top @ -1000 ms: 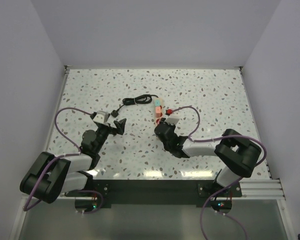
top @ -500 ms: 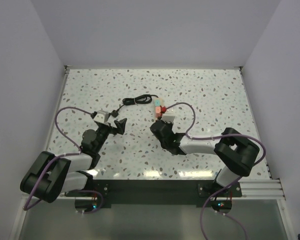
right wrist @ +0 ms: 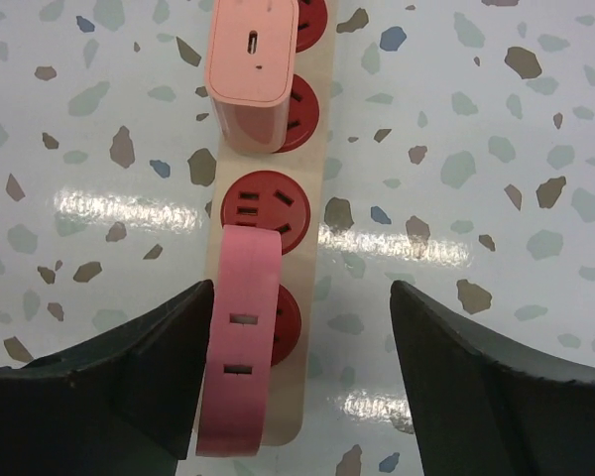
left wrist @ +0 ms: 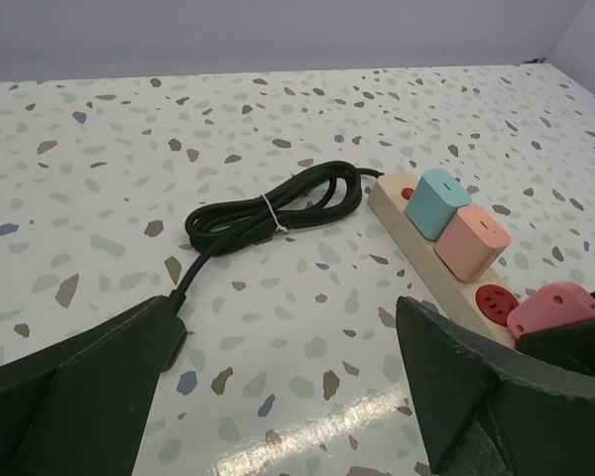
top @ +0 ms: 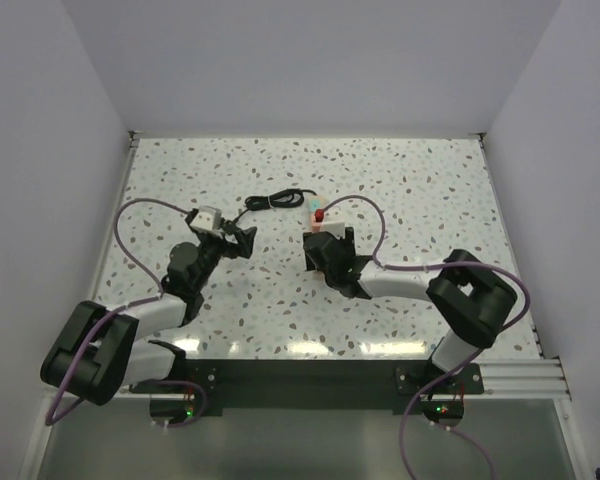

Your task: Insert the plug

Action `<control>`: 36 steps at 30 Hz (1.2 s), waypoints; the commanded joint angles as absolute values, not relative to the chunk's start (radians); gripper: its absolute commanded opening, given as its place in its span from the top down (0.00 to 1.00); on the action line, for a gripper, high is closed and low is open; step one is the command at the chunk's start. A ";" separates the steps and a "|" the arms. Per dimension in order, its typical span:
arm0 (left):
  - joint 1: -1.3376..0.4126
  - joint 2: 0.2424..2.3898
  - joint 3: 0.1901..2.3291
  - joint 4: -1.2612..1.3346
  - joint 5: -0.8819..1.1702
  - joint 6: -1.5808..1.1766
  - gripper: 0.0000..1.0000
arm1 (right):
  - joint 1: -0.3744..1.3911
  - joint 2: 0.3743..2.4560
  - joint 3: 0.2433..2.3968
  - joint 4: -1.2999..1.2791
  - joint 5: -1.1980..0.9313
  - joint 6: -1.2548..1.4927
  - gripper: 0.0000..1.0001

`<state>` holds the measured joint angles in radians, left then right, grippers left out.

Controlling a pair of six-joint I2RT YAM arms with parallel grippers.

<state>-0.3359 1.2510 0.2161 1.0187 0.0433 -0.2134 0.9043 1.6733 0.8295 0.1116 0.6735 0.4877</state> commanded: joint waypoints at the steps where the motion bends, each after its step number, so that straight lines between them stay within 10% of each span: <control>1: -0.330 1.233 0.287 0.928 0.011 -0.252 0.00 | 0.887 1.612 0.864 0.132 0.635 0.402 0.25; 11: -0.330 1.004 0.390 0.554 -0.297 -0.345 0.00 | 0.769 1.364 0.781 0.296 0.471 0.291 0.01; 36: -0.330 0.790 0.454 0.288 -0.509 -0.362 0.00 | 0.462 0.907 0.491 0.293 0.750 0.322 0.01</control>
